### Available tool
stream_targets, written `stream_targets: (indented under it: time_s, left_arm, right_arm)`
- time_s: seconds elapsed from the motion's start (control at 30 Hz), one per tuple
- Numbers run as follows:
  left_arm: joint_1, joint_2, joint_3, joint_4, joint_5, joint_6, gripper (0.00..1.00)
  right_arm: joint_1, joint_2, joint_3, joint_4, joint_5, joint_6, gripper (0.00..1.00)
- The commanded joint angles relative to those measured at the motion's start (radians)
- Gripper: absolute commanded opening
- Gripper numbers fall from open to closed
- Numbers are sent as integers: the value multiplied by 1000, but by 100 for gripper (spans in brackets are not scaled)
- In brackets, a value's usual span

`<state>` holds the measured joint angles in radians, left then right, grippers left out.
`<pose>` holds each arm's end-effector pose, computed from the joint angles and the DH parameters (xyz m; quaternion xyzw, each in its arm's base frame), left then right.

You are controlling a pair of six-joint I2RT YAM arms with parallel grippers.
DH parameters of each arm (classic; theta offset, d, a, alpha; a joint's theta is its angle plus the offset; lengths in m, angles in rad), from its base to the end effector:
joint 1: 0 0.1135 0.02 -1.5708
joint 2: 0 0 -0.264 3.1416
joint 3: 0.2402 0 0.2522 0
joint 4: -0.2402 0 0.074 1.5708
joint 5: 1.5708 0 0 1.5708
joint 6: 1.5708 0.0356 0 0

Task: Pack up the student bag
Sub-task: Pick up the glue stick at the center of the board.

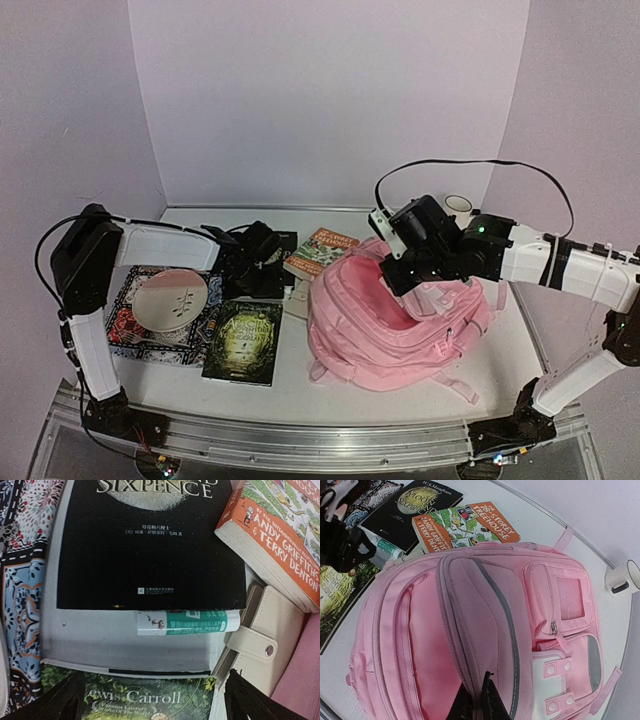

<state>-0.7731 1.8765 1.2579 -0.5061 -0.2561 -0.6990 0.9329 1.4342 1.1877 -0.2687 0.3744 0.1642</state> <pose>0.2787 -0.2593 0.1743 0.0076 0.9676 -0.0550 0.2462 0.2067 0.2569 0.3207 -0.2314 0.8220 0.1208 0.5061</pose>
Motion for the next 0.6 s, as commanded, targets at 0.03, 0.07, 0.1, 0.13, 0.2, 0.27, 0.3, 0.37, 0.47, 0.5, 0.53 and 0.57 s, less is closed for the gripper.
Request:
stream_targets:
  time_s: [0.03, 0.07, 0.1, 0.13, 0.2, 0.27, 0.3, 0.37, 0.47, 0.5, 0.53, 0.57]
  left_arm:
    - [6, 91, 130, -3, 16, -58, 99]
    - [6, 107, 142, -3, 12, -61, 99]
    - [8, 121, 153, -3, 9, -68, 99]
    - [9, 136, 163, -2, 11, -73, 99]
    - [9, 157, 183, -2, 21, -79, 99]
    - [9, 173, 195, -2, 21, -84, 99]
    - [10, 183, 202, -2, 19, -82, 99]
    - [9, 203, 212, -3, 13, -78, 99]
    - [9, 229, 216, -3, 15, -76, 99]
    - [9, 236, 215, -3, 13, -76, 99]
    - [9, 244, 214, -3, 10, -76, 99]
    - [9, 250, 211, -4, 4, -76, 98]
  right_arm:
    - [4, -43, 8, 51, 27, -3, 0]
    - [4, -43, 8, 51, 25, -2, 0]
    - [4, -43, 7, 51, 24, -2, 0]
    - [4, -43, 6, 52, 25, -2, 0]
    - [4, -42, 4, 52, 28, -4, 0]
    - [4, -40, 2, 53, 31, -6, 0]
    - [4, -40, 1, 54, 32, -7, 0]
    - [4, -38, 2, 55, 32, -8, 0]
    - [4, -34, 4, 58, 33, -9, 0]
    - [4, -34, 4, 59, 32, -9, 0]
    - [4, -34, 4, 60, 32, -9, 0]
    - [4, -34, 4, 61, 32, -9, 0]
